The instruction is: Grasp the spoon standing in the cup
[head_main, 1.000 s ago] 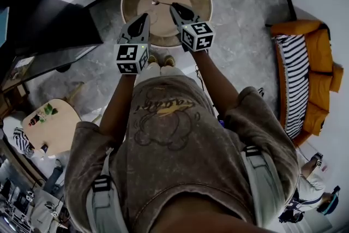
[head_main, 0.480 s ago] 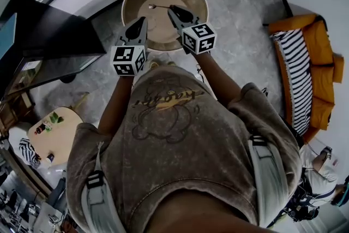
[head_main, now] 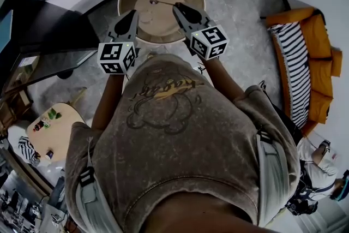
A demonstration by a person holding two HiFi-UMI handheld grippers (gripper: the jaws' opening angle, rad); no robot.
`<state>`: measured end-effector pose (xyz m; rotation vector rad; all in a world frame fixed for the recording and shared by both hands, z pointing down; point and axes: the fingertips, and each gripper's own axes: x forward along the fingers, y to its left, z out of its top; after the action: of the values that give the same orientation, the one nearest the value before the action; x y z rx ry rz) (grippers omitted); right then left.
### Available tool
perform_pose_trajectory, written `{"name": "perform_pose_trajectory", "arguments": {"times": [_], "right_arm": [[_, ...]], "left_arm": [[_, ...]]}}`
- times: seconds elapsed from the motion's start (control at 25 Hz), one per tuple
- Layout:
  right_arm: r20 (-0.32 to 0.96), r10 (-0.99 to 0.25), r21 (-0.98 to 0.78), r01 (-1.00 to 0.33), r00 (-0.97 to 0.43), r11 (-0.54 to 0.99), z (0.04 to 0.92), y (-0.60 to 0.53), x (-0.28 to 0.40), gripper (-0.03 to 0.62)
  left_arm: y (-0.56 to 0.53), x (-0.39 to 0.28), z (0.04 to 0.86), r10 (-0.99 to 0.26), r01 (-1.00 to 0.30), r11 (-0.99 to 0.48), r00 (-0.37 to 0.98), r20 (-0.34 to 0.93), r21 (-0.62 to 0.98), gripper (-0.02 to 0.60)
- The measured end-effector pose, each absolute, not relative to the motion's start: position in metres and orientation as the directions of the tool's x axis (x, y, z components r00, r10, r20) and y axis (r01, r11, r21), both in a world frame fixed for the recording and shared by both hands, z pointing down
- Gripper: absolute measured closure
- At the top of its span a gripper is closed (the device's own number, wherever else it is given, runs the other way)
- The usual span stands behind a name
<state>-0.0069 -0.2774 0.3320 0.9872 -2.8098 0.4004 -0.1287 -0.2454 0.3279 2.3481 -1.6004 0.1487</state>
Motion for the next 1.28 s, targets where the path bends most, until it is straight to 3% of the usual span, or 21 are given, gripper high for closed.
{"name": "perform_pose_trajectory", "arguments": {"times": [1.28], "right_arm": [[0.195, -0.606, -0.199, -0.637, -0.771, 0.745, 0.321, -0.272, 0.019, 0.531]], "left_arm": [[-0.239, -0.119, 0.322, -0.901, -0.93, -0.324, 0.359, 0.242, 0.171, 0.565]]}}
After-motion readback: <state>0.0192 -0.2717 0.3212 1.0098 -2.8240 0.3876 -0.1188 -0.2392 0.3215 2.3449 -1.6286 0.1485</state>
